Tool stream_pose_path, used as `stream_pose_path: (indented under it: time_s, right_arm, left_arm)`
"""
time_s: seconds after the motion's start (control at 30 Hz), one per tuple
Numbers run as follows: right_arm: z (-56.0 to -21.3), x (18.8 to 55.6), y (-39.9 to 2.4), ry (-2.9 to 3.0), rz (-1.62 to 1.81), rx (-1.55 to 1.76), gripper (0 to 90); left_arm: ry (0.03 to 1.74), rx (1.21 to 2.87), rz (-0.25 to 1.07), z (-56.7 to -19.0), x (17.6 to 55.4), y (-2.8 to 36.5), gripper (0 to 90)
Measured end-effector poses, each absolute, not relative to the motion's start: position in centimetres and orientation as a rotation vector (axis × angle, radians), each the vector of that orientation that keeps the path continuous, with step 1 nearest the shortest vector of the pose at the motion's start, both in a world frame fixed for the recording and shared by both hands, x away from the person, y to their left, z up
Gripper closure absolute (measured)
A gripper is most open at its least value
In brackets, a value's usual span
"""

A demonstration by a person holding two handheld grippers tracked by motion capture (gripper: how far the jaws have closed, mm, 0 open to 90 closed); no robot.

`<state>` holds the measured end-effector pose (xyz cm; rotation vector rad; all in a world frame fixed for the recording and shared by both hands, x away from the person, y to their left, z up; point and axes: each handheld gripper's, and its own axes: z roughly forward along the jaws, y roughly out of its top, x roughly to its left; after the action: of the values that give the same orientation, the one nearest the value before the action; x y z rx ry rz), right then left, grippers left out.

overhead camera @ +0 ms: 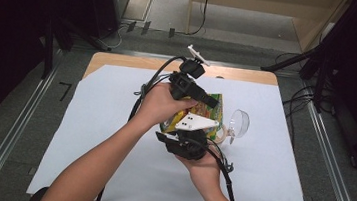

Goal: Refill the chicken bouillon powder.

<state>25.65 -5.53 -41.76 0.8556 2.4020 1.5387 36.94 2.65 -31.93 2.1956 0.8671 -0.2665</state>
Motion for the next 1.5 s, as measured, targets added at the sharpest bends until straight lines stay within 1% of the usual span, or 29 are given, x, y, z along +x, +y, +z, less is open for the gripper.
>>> stream_pose_path:
  time_s: [0.97, 1.37, 1.5]
  right_arm:
    - [-42.13, 25.62, -5.41, 2.401, 1.542, 0.839, 69.0]
    - [-41.46, 25.71, -5.51, 2.405, 1.549, 0.859, 69.0]
    - [-41.39, 25.74, -5.61, 2.405, 1.558, 0.869, 69.0]
  left_arm:
    - [0.854, 2.206, -0.243, -31.96, 36.44, 2.71, 69.6]
    - [0.859, 2.188, -0.239, -31.46, 36.60, 2.63, 69.4]
    - [0.860, 2.209, -0.242, -31.48, 36.65, 2.33, 69.2]
